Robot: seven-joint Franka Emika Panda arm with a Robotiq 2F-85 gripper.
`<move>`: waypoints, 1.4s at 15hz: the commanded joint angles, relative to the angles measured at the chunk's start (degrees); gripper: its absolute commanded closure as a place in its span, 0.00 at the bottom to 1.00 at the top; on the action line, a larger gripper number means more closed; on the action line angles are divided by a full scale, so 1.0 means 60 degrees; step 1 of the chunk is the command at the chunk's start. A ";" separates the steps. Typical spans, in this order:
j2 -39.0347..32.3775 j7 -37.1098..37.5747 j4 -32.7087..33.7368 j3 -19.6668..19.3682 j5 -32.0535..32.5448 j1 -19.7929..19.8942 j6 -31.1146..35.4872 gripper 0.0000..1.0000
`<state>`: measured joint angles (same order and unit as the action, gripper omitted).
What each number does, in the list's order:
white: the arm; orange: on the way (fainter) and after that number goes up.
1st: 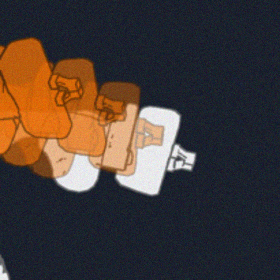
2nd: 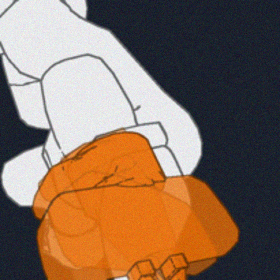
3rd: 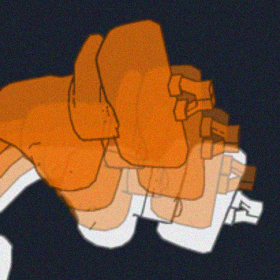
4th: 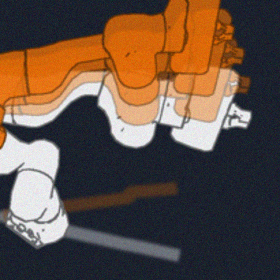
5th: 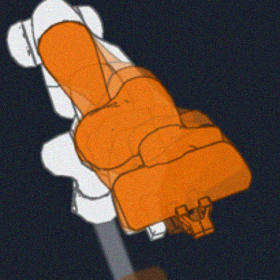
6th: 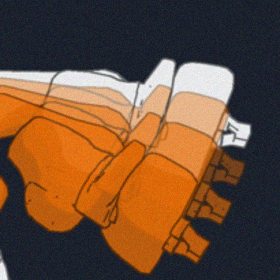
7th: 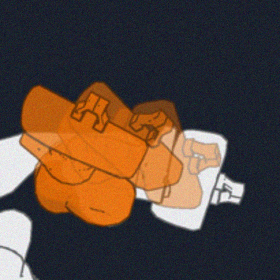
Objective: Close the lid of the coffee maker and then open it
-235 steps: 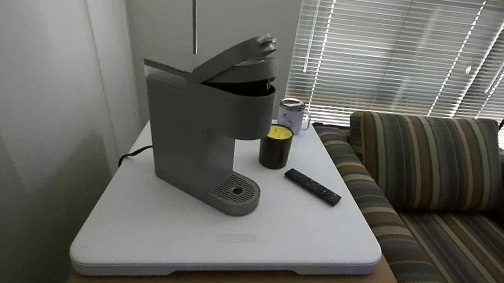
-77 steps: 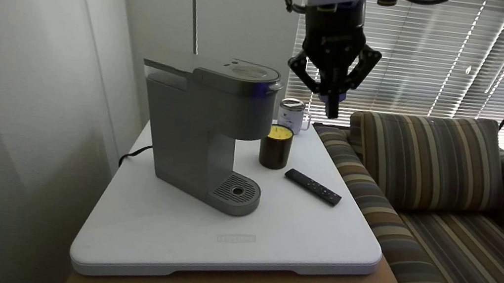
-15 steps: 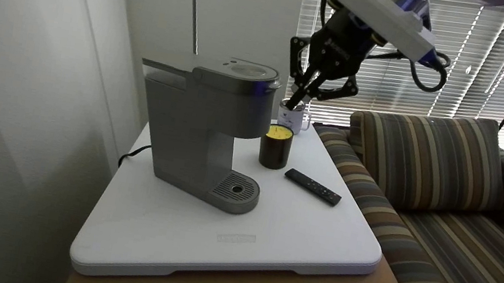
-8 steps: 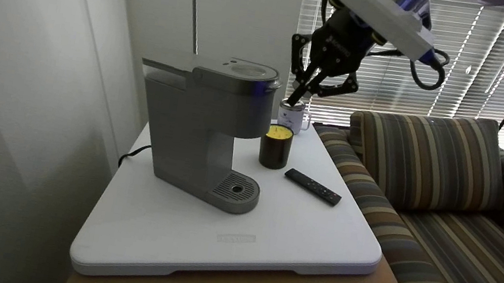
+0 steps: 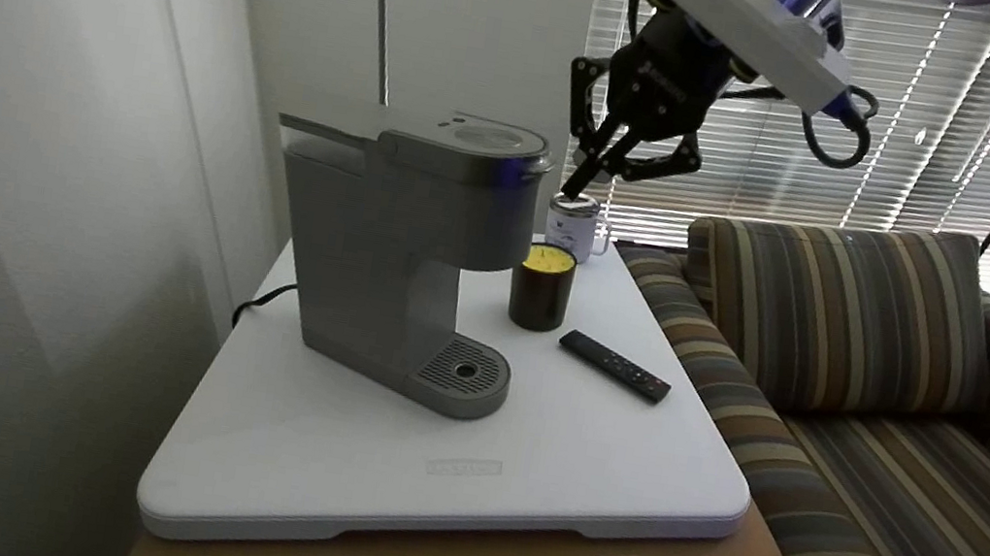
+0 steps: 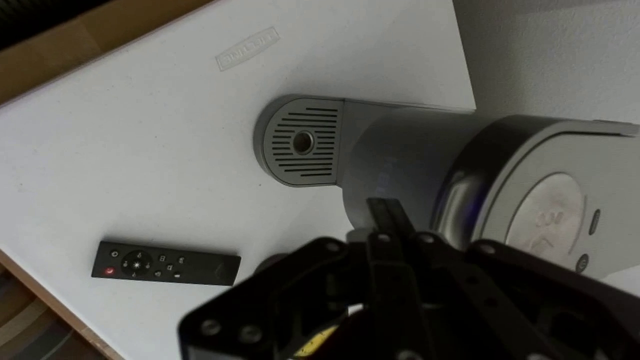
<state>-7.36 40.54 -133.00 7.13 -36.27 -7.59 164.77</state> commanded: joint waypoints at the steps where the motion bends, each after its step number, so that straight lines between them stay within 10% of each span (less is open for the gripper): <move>1: -0.0177 0.0050 0.0225 -0.0076 0.0240 -0.0006 0.0139 1.00; 21: -0.0823 0.0238 0.0714 -0.0094 0.0552 -0.0039 0.0078 1.00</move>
<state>-10.07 40.97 -130.27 7.11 -34.04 -7.63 164.85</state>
